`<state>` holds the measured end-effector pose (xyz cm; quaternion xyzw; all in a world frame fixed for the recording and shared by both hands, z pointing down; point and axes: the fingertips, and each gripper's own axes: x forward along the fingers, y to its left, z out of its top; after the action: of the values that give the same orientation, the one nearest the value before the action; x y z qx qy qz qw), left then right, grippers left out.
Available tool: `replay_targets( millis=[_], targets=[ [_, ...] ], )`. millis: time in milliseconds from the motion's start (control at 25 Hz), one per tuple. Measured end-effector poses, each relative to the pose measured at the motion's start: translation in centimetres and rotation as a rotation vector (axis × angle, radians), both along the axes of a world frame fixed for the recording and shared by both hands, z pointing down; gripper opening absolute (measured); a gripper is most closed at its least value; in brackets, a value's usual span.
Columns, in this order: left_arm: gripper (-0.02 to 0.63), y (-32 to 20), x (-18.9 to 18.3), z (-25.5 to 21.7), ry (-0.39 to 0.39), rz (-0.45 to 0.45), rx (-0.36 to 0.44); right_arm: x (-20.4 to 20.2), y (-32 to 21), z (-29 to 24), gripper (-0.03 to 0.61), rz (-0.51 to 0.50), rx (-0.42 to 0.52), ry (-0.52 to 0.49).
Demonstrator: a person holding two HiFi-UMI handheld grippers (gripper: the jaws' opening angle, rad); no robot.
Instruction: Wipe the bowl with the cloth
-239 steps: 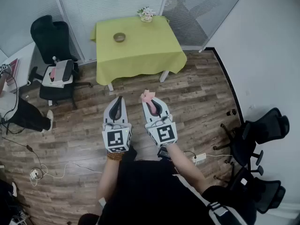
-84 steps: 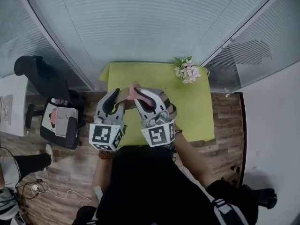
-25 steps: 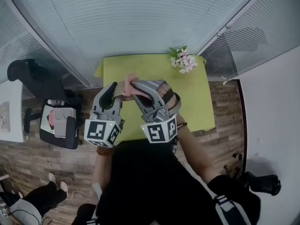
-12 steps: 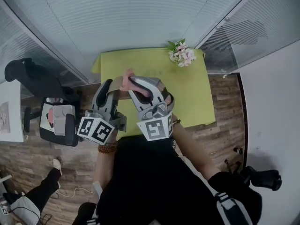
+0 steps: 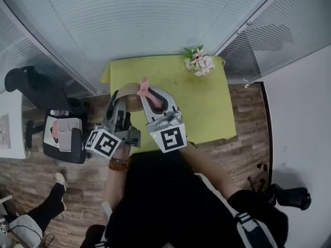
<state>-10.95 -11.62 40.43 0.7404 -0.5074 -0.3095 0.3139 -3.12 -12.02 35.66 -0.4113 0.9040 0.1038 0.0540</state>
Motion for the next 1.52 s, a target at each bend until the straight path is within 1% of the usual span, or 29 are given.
replay_targets(
  millis=[40,80,120,160,200,240,280,320,360,400,440,520,560,640,760,840,880,920,1000,1080,1120,1240,1360,1440,1520],
  targets=[
    [0.078,-0.1,0.4,0.2,-0.089,0.031,-0.01,0.0,-0.3,0.3,0.023,-0.007,0.002,0.036],
    [0.078,-0.2,0.9,0.4,-0.206,0.068,-0.019,0.2,-0.5,1.0,0.02,-0.013,0.009,0.111],
    [0.078,-0.2,1.4,0.6,-0.34,0.098,-0.028,0.4,-0.6,1.8,0.018,-0.02,0.024,0.217],
    [0.078,-0.4,1.9,0.8,-0.492,0.113,-0.035,0.5,-0.5,2.3,0.018,-0.028,0.053,0.319],
    [0.078,-0.5,2.3,0.9,-0.666,0.113,-0.04,0.5,-0.3,2.5,0.018,-0.037,0.103,0.404],
    [0.078,-0.6,2.7,1.0,-0.854,0.107,-0.043,0.4,0.0,2.4,0.018,-0.045,0.168,0.483],
    [0.078,-0.8,3.2,1.1,-1.026,0.1,-0.043,0.1,0.3,2.4,0.018,-0.049,0.237,0.556],
    [0.078,-1.0,3.6,0.9,-1.145,0.095,-0.037,-0.1,0.6,2.2,0.02,-0.046,0.297,0.616],
    [0.058,-1.1,3.9,0.7,-1.187,0.091,-0.029,-0.3,0.8,2.0,0.02,-0.039,0.341,0.655],
    [0.046,-1.1,4.1,0.4,-1.156,0.087,-0.023,-0.4,0.9,1.8,0.02,-0.031,0.366,0.677],
    [0.044,-1.1,4.0,0.1,-1.08,0.085,-0.02,-0.4,1.0,1.5,0.02,-0.024,0.375,0.684],
    [0.034,-1.0,3.5,-0.4,-0.918,0.073,-0.021,-0.3,0.9,1.2,0.02,-0.021,0.36,0.663],
    [0.034,-1.0,3.3,-0.7,-0.871,0.062,-0.019,-0.3,0.8,1.0,0.02,-0.022,0.342,0.64],
    [0.035,-0.9,3.2,-1.2,-0.821,0.041,0.0,-0.1,0.7,0.9,0.02,-0.019,0.294,0.586],
    [0.051,-0.8,2.8,-2.0,-0.728,0.021,0.032,0.0,0.8,0.5,0.028,-0.02,0.206,0.474],
    [0.055,-0.6,2.5,-2.4,-0.659,0.008,0.048,0.1,1.0,0.1,0.032,-0.017,0.171,0.409],
    [0.057,-0.5,2.4,-2.5,-0.613,0.004,0.053,0.1,1.1,-0.1,0.034,-0.015,0.164,0.384],
    [0.058,-0.4,2.2,-2.6,-0.553,0.003,0.053,0.1,1.2,-0.3,0.035,-0.012,0.163,0.365],
    [0.063,-0.3,1.7,-2.5,-0.405,0.006,0.045,0.0,1.3,-0.7,0.037,-0.003,0.162,0.337],
    [0.063,-0.3,1.2,-2.4,-0.262,0.012,0.042,0.1,1.2,-0.6,0.035,0.009,0.131,0.311],
    [0.063,-0.3,1.0,-2.4,-0.206,0.015,0.046,0.2,1.2,-0.6,0.035,0.014,0.115,0.291],
    [0.064,-0.1,0.7,-2.8,-0.095,0.021,0.08,0.5,1.3,-0.8,0.034,0.019,0.08,0.223],
    [0.071,0.0,0.1,-3.1,0.015,0.017,0.118,0.4,1.4,-1.5,0.035,0.008,0.031,0.097],
    [0.071,0.1,-0.3,-2.9,0.083,0.017,0.122,0.2,1.3,-2.2,0.041,-0.01,-0.004,0.0],
    [0.071,0.2,-0.5,-2.6,0.132,0.025,0.114,0.1,1.1,-2.4,0.04,-0.021,-0.029,-0.047]
  ],
)
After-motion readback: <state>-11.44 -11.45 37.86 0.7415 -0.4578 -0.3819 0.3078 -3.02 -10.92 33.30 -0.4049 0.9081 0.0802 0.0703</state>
